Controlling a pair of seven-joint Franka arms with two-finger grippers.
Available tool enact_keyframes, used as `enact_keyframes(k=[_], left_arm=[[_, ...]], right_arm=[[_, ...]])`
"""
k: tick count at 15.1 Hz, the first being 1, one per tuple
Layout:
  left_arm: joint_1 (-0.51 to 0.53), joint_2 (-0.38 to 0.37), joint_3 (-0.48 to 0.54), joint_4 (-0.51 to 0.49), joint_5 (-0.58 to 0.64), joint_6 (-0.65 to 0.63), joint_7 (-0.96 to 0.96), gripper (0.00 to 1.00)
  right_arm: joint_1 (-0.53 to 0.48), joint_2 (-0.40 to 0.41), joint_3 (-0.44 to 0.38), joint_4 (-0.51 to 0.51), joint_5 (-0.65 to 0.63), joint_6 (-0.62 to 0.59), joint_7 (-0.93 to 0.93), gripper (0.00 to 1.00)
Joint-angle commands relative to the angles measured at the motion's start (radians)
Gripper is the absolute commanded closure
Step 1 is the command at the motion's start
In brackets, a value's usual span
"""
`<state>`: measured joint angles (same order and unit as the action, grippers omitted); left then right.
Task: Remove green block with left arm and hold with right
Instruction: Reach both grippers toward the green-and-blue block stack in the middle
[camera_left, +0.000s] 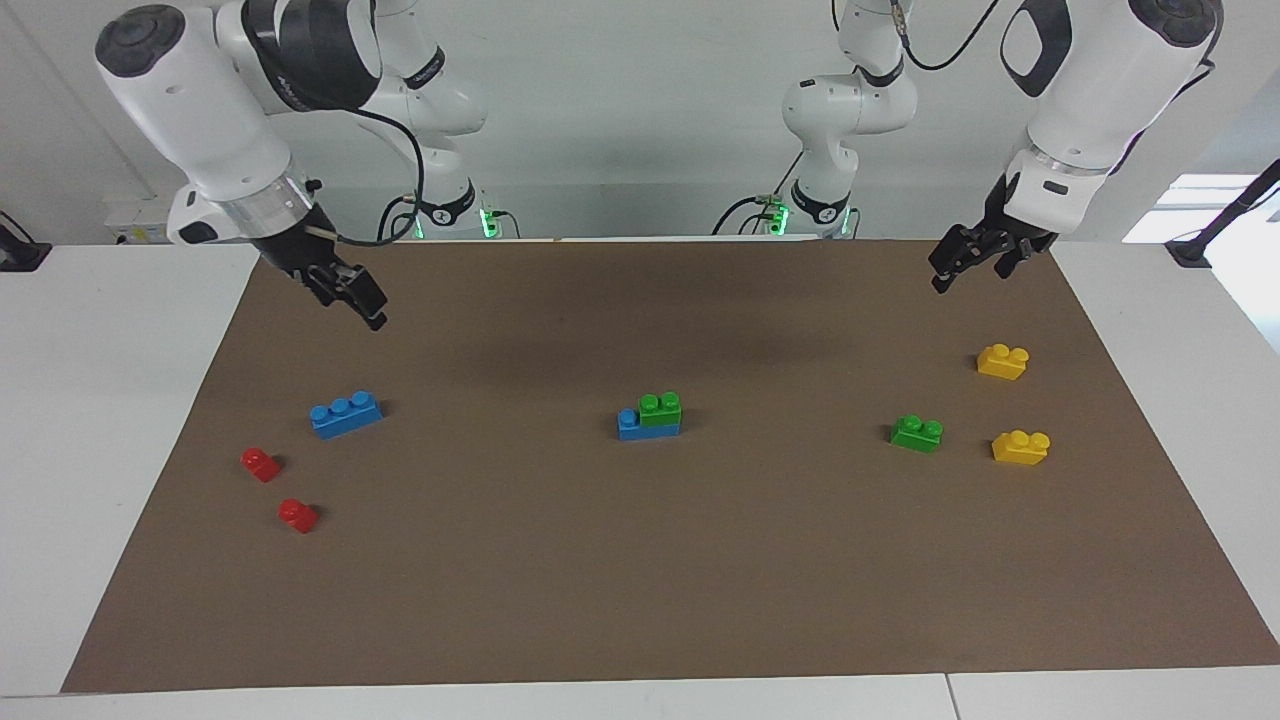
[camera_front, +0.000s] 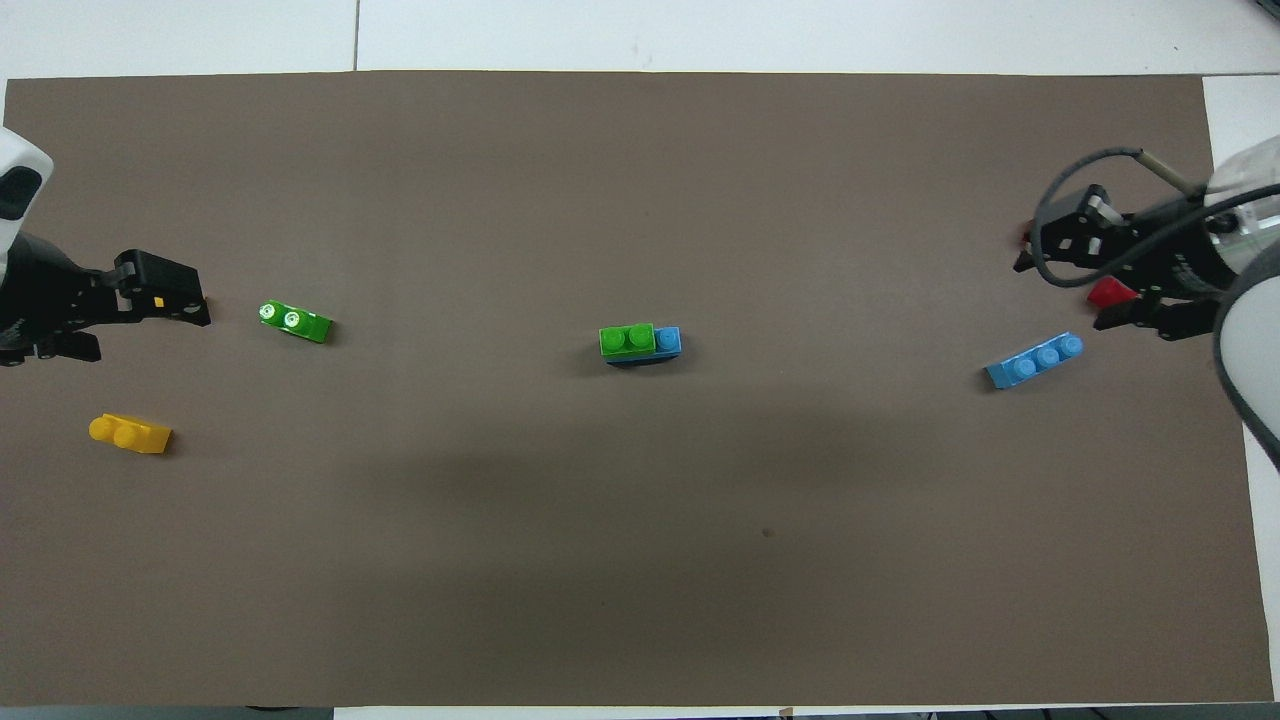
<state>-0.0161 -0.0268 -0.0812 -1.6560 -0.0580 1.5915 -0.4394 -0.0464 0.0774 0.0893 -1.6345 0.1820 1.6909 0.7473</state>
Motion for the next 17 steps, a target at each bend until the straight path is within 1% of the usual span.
enact_keyframes(k=[1, 3, 4, 6, 7, 8, 9, 11, 13, 15, 17], left_arm=[[-0.065, -0.002, 0.001, -0.016, -0.039, 0.016, -0.366, 0.0], [-0.119, 0.033, 0.001, -0.01, -0.043, 0.044, -0.699, 0.0], [-0.142, 0.05, 0.001, -0.002, -0.043, 0.066, -0.837, 0.0], [-0.212, 0.115, 0.003, 0.027, -0.043, 0.067, -1.029, 0.0], [-0.237, 0.172, 0.003, 0.069, -0.042, 0.067, -1.158, 0.0], [-0.26, 0.217, 0.001, 0.1, -0.037, 0.076, -1.271, 0.0], [-0.289, 0.243, 0.003, 0.105, -0.037, 0.096, -1.377, 0.0], [-0.312, 0.272, 0.0, 0.104, -0.042, 0.181, -1.583, 0.0], [-0.407, 0.304, 0.006, 0.099, -0.034, 0.237, -1.741, 0.0], [-0.43, 0.306, 0.005, 0.058, -0.031, 0.321, -1.866, 0.0], [-0.473, 0.312, 0.005, 0.024, -0.031, 0.401, -1.92, 0.0]], right_arm=[[0.045, 0.057, 0.004, -0.004, 0.094, 0.07, 0.243, 0.05], [0.098, 0.088, 0.004, -0.005, 0.12, 0.119, 0.376, 0.05], [0.123, 0.097, 0.004, -0.024, 0.143, 0.151, 0.421, 0.05], [0.175, 0.102, 0.004, -0.089, 0.197, 0.258, 0.489, 0.05], [0.194, 0.114, 0.004, -0.105, 0.223, 0.292, 0.519, 0.05], [0.206, 0.137, 0.004, -0.104, 0.255, 0.3, 0.547, 0.06], [0.218, 0.151, 0.004, -0.103, 0.289, 0.309, 0.578, 0.06], [0.23, 0.173, 0.004, -0.108, 0.319, 0.335, 0.622, 0.06], [0.258, 0.173, 0.004, -0.154, 0.353, 0.386, 0.656, 0.06], [0.266, 0.176, 0.004, -0.178, 0.381, 0.432, 0.684, 0.06], [0.286, 0.174, 0.004, -0.188, 0.385, 0.457, 0.692, 0.06]])
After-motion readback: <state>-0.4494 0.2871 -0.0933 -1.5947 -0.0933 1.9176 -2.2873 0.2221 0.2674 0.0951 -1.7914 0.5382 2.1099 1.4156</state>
